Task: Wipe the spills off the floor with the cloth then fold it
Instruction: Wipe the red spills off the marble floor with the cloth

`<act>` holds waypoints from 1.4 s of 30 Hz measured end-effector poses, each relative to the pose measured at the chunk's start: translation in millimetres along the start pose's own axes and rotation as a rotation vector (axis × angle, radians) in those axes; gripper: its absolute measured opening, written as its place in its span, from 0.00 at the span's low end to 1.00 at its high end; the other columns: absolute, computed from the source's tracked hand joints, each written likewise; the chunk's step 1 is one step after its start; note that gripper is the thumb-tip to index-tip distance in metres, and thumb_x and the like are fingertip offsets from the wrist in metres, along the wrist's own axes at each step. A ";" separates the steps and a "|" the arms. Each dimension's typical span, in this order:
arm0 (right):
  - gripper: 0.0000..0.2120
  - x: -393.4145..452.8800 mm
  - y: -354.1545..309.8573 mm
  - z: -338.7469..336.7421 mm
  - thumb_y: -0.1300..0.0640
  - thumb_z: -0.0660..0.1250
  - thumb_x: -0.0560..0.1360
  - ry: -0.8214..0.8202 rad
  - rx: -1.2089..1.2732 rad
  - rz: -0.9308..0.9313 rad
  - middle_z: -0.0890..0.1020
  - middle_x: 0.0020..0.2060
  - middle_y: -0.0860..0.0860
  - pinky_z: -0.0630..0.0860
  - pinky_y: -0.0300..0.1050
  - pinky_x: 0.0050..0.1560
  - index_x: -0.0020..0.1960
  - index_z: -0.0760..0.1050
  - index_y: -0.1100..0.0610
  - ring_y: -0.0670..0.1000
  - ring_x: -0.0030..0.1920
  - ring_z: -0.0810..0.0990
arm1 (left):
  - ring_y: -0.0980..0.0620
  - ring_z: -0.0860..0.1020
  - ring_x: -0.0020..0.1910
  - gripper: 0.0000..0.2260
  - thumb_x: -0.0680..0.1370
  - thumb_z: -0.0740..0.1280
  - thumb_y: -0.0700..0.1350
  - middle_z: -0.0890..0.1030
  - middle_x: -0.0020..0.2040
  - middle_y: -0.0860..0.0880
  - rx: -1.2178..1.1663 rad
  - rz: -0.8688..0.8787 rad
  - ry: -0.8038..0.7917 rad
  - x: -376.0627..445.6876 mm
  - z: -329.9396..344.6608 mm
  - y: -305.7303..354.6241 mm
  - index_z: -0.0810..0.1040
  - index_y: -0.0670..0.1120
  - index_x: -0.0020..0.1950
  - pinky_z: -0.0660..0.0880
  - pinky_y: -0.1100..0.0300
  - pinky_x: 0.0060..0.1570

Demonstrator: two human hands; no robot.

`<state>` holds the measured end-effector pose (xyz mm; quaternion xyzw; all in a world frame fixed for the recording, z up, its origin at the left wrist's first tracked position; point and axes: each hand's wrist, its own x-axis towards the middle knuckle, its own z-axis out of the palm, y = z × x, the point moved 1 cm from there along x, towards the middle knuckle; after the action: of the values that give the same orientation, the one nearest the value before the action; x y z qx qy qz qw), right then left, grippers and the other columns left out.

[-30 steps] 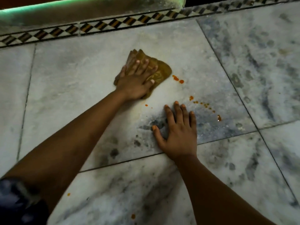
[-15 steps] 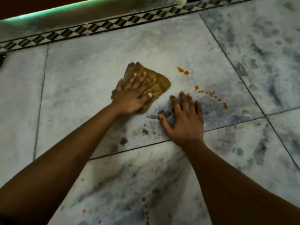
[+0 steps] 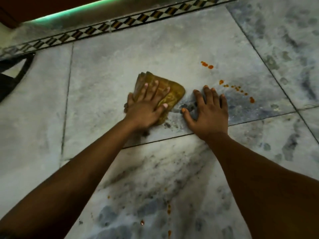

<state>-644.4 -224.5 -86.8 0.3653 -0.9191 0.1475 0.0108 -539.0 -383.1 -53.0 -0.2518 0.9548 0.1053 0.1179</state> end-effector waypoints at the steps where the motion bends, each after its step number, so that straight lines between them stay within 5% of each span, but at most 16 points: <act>1: 0.37 -1.5 -1.2 0.2 0.35 0.48 0.71 -0.001 0.000 -0.006 0.64 0.72 0.60 0.51 0.60 0.71 0.72 0.65 0.56 0.62 0.72 0.60 | 0.51 0.38 0.76 0.23 0.81 0.48 0.58 0.38 0.77 0.56 -0.004 -0.048 -0.005 -4.5 -2.4 -14.2 0.43 0.64 0.74 0.40 0.38 0.69; 6: 0.36 -4.8 -3.8 -1.0 0.35 0.49 0.72 0.006 -0.008 -0.008 0.64 0.72 0.60 0.51 0.59 0.71 0.72 0.65 0.56 0.61 0.72 0.61 | 0.46 0.36 0.75 0.26 0.80 0.44 0.63 0.35 0.77 0.52 -0.046 -0.249 -0.103 26.0 -23.3 -18.4 0.40 0.60 0.76 0.41 0.31 0.67; 14: 0.41 1.5 21.7 -43.2 0.35 0.50 0.67 -0.249 0.098 -0.089 0.63 0.73 0.59 0.56 0.51 0.70 0.73 0.62 0.58 0.59 0.71 0.62 | 0.48 0.38 0.76 0.25 0.80 0.47 0.61 0.36 0.77 0.55 0.015 -0.003 -0.170 -38.1 -2.6 31.9 0.40 0.63 0.74 0.45 0.34 0.68; 18: 0.43 -47.1 73.9 -65.7 0.31 0.44 0.68 -0.083 0.060 0.003 0.61 0.74 0.59 0.51 0.51 0.72 0.73 0.61 0.58 0.56 0.74 0.58 | 0.49 0.39 0.76 0.23 0.81 0.47 0.60 0.39 0.77 0.56 0.022 -0.048 -0.111 -52.9 1.7 11.5 0.43 0.64 0.74 0.44 0.35 0.69; 25: 0.48 -85.5 137.1 -67.0 0.29 0.41 0.67 -0.120 -0.029 0.221 0.51 0.76 0.58 0.41 0.50 0.73 0.77 0.48 0.59 0.54 0.76 0.48 | 0.46 0.37 0.76 0.25 0.80 0.45 0.61 0.36 0.77 0.53 -0.067 -0.142 -0.150 -4.2 -6.5 77.3 0.41 0.61 0.75 0.43 0.32 0.68; 31: 0.44 -68.1 136.7 -53.0 0.33 0.45 0.69 -0.126 0.019 0.237 0.49 0.77 0.56 0.41 0.49 0.74 0.77 0.47 0.59 0.52 0.76 0.46 | 0.50 0.38 0.76 0.23 0.81 0.48 0.60 0.38 0.77 0.56 0.001 0.078 -0.084 -35.7 19.2 110.9 0.45 0.64 0.74 0.40 0.36 0.69; 38: 0.47 -66.3 138.0 -43.4 0.30 0.40 0.66 -0.049 -0.032 0.243 0.51 0.76 0.56 0.42 0.50 0.74 0.77 0.50 0.59 0.52 0.76 0.48 | 0.48 0.38 0.76 0.24 0.81 0.47 0.60 0.38 0.77 0.55 -0.101 -0.171 -0.054 18.4 1.3 71.2 0.45 0.61 0.76 0.39 0.36 0.69; 42: 0.46 -66.7 137.3 -42.9 0.31 0.40 0.67 -0.038 -0.042 0.241 0.51 0.76 0.56 0.43 0.50 0.74 0.76 0.51 0.59 0.53 0.76 0.49 | 0.47 0.37 0.76 0.24 0.81 0.47 0.60 0.38 0.77 0.53 -0.103 -0.121 -0.017 19.9 6.0 108.0 0.45 0.59 0.76 0.38 0.35 0.69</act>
<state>-691.9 -73.2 -90.4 0.2544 -0.9593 0.1218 -0.0166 -609.4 -298.7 -49.0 -0.3141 0.9301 0.1489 0.1189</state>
